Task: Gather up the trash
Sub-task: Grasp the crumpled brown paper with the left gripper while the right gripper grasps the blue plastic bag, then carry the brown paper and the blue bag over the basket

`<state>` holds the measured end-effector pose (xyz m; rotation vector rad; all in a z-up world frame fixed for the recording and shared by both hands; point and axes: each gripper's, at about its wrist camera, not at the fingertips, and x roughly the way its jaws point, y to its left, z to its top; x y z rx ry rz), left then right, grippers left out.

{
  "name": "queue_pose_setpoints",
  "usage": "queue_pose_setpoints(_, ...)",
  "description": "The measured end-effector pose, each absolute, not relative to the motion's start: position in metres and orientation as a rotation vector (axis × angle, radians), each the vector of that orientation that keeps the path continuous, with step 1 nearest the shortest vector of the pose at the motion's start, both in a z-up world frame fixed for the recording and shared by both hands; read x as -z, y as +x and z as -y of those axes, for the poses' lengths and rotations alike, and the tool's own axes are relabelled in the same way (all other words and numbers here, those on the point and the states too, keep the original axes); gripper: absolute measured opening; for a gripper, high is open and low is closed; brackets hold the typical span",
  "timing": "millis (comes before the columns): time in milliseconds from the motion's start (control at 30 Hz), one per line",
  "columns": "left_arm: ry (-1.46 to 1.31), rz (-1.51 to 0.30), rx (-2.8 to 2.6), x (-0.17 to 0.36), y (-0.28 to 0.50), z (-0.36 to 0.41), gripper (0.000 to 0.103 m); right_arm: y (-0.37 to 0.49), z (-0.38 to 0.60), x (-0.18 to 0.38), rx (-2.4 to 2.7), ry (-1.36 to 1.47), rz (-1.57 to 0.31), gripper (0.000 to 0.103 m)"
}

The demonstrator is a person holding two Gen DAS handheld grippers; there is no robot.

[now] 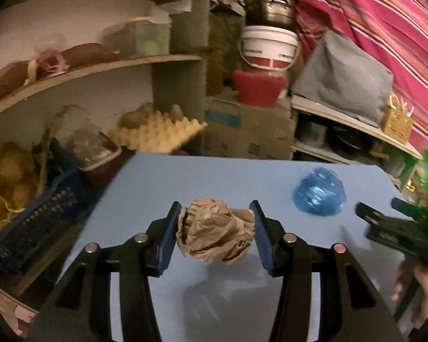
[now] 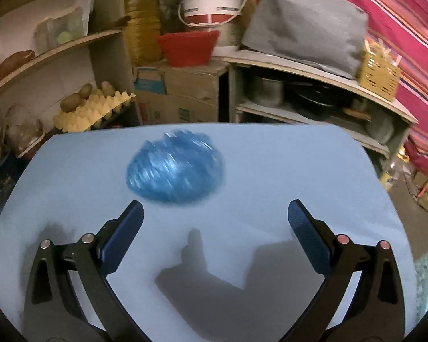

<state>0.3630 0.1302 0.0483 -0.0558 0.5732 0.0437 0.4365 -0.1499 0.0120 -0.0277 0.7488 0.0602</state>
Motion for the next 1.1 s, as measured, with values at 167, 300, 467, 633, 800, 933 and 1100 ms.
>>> queue_pose_setpoints(167,-0.071,-0.589,-0.065,-0.049,0.374,-0.152,0.049,0.49,0.125,0.005,-0.023,-0.033,-0.816,0.098)
queue_pose_setpoints(300,-0.102,-0.608,-0.083,-0.047,0.38,-0.167,0.049,0.514,0.12,0.022,-0.015,-0.045,-0.881,0.082)
queue_pose_setpoints(467,-0.127,-0.62,-0.085,-0.044,0.385,-0.169,0.049,0.521,0.108,0.041,-0.08,-0.095,-0.934,0.054)
queue_pose_setpoints(633,-0.124,-0.632,-0.064,-0.044,0.387,-0.16,0.049,0.51,0.101,0.036,-0.131,-0.161,-0.92,0.02)
queue_pose_setpoints(800,-0.088,-0.625,-0.048,-0.046,0.381,-0.14,0.049,0.473,0.125,0.013,-0.127,-0.181,-0.831,0.018)
queue_pose_setpoints(933,-0.079,-0.625,-0.026,-0.046,0.375,-0.124,0.049,0.438,0.151,-0.004,-0.104,-0.21,-0.781,0.018)
queue_pose_setpoints(1100,-0.06,-0.635,0.022,-0.043,0.371,-0.09,0.049,0.382,0.207,-0.026,-0.05,-0.195,-0.739,0.018)
